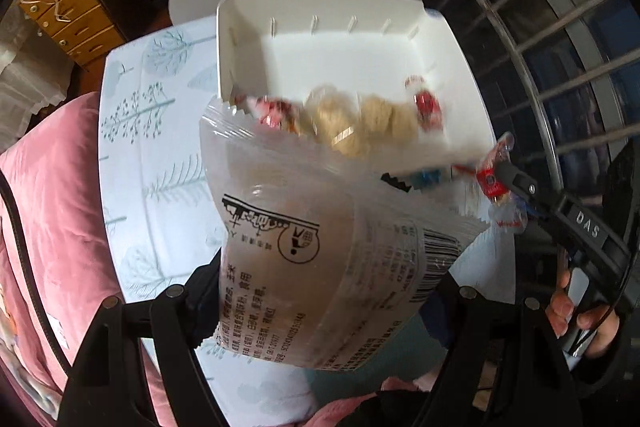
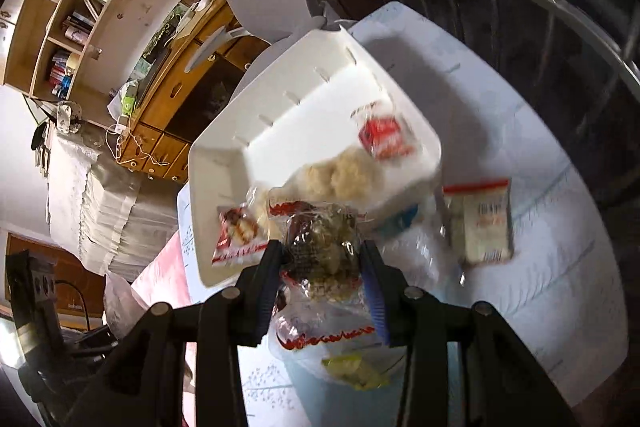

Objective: Organize snacks
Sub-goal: 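Carry the nut bag with the right gripper over the white box while the left carries the clear bag, then open the right gripper to drop the nut bag into the box while the left drops the clear bag, then withdraw both grippers from the box toward the loose snacks on the table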

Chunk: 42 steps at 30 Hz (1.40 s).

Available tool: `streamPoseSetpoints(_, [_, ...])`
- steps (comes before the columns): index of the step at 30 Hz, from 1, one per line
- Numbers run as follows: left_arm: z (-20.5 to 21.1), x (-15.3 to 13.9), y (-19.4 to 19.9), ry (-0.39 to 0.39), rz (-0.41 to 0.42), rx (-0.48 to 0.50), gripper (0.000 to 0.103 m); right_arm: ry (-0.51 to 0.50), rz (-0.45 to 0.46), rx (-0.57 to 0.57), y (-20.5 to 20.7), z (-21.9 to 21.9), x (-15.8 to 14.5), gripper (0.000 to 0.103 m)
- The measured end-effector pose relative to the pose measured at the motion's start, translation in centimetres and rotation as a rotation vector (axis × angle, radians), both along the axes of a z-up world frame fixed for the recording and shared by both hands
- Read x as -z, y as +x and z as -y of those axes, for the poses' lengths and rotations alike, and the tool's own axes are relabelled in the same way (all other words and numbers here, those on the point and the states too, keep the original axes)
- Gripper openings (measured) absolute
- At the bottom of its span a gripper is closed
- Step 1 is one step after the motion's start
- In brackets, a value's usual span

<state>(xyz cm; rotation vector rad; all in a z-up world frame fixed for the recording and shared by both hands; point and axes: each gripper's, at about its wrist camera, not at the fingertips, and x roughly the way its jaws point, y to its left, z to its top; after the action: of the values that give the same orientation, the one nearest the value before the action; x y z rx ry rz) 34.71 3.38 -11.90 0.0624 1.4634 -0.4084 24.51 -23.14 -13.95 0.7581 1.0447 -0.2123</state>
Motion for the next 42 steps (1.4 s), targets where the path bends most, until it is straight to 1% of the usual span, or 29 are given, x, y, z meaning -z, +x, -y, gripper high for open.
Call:
streamPoseSetpoints(7, [1.8,0.8,2.3,-0.096,0.061,-0.13,0.079,-0.058,0.033,-0.087,3.0,2.5,0.5,0.04])
streamPoseSetpoints(12, [2.7,1.1,3.6,-0.152,0.156,-0.189,0.079,-0.046,0.074,-0.131,3.7,3.5,1.4,0.04])
streamPoseSetpoints(14, [2.9,1.5,4.1,-0.165,0.176,-0.207,0.079,-0.039,0.094,-0.135,3.7,4.0,1.6,0.041])
streamPoseSetpoints(18, [3.1,2.8,5.1,-0.206,0.167,-0.269,0.079,-0.038,0.144,-0.13,3.6,4.9,1.6,0.042])
streamPoseSetpoints(19, [3.1,3.0,5.1,-0.211,0.169,-0.278,0.08,-0.045,0.146,-0.132,3.7,5.0,1.6,0.042])
streamPoseSetpoints(21, [3.1,3.2,5.1,-0.206,0.176,-0.297,0.088,-0.056,0.145,-0.136,3.6,5.3,1.6,0.045])
streamPoseSetpoints(22, [3.2,3.2,5.1,-0.206,0.172,-0.298,0.093,-0.056,0.142,-0.138,3.7,5.4,1.6,0.049])
streamPoseSetpoints(23, [3.3,3.3,5.0,-0.2,0.163,-0.295,0.094,-0.053,0.139,-0.138,3.6,5.5,1.7,0.051])
streamPoseSetpoints(28, [3.7,2.7,4.2,-0.2,0.176,-0.277,0.094,-0.036,0.134,-0.124,2.9,5.9,1.9,0.056])
streamPoseSetpoints(34, [3.1,1.8,2.5,-0.232,0.186,-0.272,0.094,-0.032,0.125,-0.106,1.5,5.8,1.7,0.059])
streamPoseSetpoints(39, [1.9,1.0,0.0,-0.259,0.192,-0.258,0.094,-0.047,0.127,-0.088,-0.4,5.2,1.0,0.06])
streamPoseSetpoints(42, [1.0,0.5,-2.1,-0.272,0.205,-0.242,0.094,-0.051,0.123,-0.07,-2.0,4.7,0.7,0.064])
